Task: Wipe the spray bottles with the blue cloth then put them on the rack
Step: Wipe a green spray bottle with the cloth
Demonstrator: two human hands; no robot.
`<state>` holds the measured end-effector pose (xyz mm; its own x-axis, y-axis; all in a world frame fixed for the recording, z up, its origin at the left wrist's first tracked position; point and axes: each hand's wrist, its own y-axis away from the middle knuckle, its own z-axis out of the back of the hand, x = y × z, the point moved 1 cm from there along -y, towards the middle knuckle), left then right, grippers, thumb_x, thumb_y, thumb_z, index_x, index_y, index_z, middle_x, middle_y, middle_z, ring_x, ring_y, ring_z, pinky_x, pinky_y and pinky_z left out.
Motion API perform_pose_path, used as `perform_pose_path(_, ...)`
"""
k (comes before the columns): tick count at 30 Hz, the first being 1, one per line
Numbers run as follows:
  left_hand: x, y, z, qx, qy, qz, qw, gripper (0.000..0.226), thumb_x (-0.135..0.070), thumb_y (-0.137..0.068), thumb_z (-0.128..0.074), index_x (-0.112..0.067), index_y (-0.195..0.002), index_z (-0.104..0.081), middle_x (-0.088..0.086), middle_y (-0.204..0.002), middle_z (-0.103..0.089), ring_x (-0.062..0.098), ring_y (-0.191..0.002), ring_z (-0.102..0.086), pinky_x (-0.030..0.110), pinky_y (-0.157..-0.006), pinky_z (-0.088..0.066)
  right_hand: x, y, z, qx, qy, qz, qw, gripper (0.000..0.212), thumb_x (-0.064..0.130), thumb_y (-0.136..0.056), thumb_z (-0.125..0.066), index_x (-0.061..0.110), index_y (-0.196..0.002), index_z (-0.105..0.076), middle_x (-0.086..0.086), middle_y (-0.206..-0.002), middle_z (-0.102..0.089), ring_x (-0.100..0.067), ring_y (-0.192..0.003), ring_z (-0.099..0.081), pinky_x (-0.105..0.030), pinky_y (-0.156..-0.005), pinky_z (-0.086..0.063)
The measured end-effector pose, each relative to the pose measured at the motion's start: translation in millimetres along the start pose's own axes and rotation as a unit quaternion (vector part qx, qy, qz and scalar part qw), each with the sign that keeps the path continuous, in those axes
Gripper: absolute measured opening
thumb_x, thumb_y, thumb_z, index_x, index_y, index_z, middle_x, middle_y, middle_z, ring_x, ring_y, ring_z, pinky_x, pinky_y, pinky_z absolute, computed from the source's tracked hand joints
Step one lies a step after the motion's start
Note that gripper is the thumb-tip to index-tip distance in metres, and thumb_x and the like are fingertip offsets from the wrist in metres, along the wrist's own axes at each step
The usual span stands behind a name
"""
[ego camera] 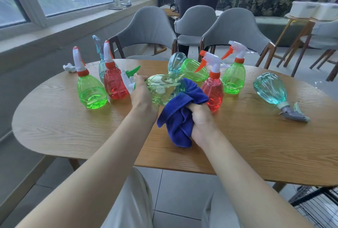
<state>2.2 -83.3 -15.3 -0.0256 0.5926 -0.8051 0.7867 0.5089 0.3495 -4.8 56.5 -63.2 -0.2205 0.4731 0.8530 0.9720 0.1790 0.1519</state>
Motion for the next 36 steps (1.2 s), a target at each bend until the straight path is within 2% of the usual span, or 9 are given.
perform_pose_path(6,12.7,-7.1,2.8,-0.02,0.0,-0.017,1.0,0.057,-0.037,-0.082,-0.062,-0.01,-0.132,-0.064,0.019,-0.125,-0.074,0.033,-0.09,-0.077,0.047,-0.076,-0.065,8.8,-3.3,-9.7,-0.044,0.057,0.074,0.995,0.006,0.017,-0.1,-0.064,0.019,-0.099,-0.069,-0.002,-0.084,-0.065,-0.021,-0.079,-0.062,-0.034,-0.069,-0.052)
perform_pose_path(10,4.1,0.7,-3.5,-0.077,-0.025,-0.018,0.997,0.064,-0.057,-0.086,-0.057,-0.02,-0.137,-0.054,0.002,-0.135,-0.063,0.031,-0.118,-0.065,0.052,-0.105,-0.054,12.7,6.9,-19.2,0.024,0.125,0.122,0.984,0.02,0.01,-0.104,-0.056,0.022,-0.093,-0.067,0.003,-0.082,-0.067,-0.014,-0.081,-0.063,-0.033,-0.077,-0.053)
perform_pose_path(15,2.3,-2.4,-7.7,-0.088,-0.043,-0.044,0.994,0.055,-0.047,-0.106,-0.049,-0.017,-0.153,-0.042,-0.003,-0.13,-0.054,0.025,-0.123,-0.054,0.048,-0.116,-0.046,7.4,13.3,-19.4,0.061,0.118,0.089,0.987,0.015,0.012,-0.104,-0.06,0.023,-0.103,-0.07,0.004,-0.092,-0.075,-0.015,-0.091,-0.071,-0.038,-0.089,-0.057)
perform_pose_path(19,9.9,-0.9,-5.4,-0.061,-0.067,-0.055,0.994,0.015,-0.037,-0.106,-0.048,-0.023,-0.107,-0.054,-0.002,-0.103,-0.058,0.018,-0.098,-0.057,0.035,-0.094,-0.05,17.5,9.0,-26.3,0.033,0.065,0.045,0.996,0.022,0.04,-0.107,-0.055,0.025,-0.095,-0.067,0.002,-0.088,-0.067,-0.017,-0.084,-0.066,-0.034,-0.081,-0.053)
perform_pose_path(22,12.9,8.3,-6.7,-0.038,-0.099,-0.072,0.992,0.016,-0.033,-0.105,-0.048,-0.021,-0.117,-0.048,-0.008,-0.095,-0.053,0.01,-0.085,-0.052,0.027,-0.07,-0.039,25.1,9.6,-27.2,0.027,0.053,-0.033,0.998,0.038,0.054,-0.104,-0.052,0.025,-0.087,-0.07,0.002,-0.08,-0.07,-0.018,-0.073,-0.067,-0.032,-0.071,-0.053)
perform_pose_path(27,12.2,6.8,-9.3,-0.054,-0.12,-0.113,0.985,0.032,-0.039,-0.102,-0.049,-0.017,-0.124,-0.056,-0.003,-0.095,-0.06,0.014,-0.078,-0.056,0.034,-0.07,-0.046,17.4,13.6,-23.5,0.033,0.106,-0.017,0.994,0.038,0.057,-0.102,-0.055,0.022,-0.099,-0.07,-0.002,-0.091,-0.071,-0.022,-0.09,-0.07,-0.035,-0.082,-0.057)
perform_pose_path(31,4.8,11.3,-17.2,-0.049,-0.119,-0.1,0.987,0.068,-0.048,-0.089,-0.047,-0.015,-0.149,-0.048,0.012,-0.134,-0.066,0.022,-0.1,-0.064,0.04,-0.094,-0.052,17.1,11.8,-23.0,0.022,0.107,0.101,0.989,0.011,0.026,-0.104,-0.06,0.028,-0.097,-0.067,0.011,-0.083,-0.069,-0.007,-0.082,-0.067,-0.024,-0.08,-0.054)
perform_pose_path(34,0.6,17.4,-15.9,-0.009,-0.137,-0.132,0.982,0.023,-0.034,-0.103,-0.049,-0.017,-0.117,-0.055,0.001,-0.085,-0.053,0.014,-0.069,-0.044,0.031,-0.066,-0.039,23.8,12.3,-19.9,0.039,0.073,0.02,0.996,0.03,0.051,-0.1,-0.059,0.027,-0.085,-0.071,0.002,-0.085,-0.071,-0.018,-0.083,-0.069,-0.035,-0.083,-0.055)
perform_pose_path(36,-0.9,17.3,-14.5,0.027,-0.155,-0.166,0.974,0.015,-0.03,-0.102,-0.051,-0.017,-0.109,-0.053,-0.002,-0.081,-0.044,0.014,-0.067,-0.041,0.033,-0.063,-0.039,25.7,10.5,-15.2,0.041,0.021,-0.056,0.997,0.05,0.061,-0.101,-0.052,0.02,-0.084,-0.075,-0.004,-0.088,-0.072,-0.025,-0.085,-0.068,-0.04,-0.083,-0.059)
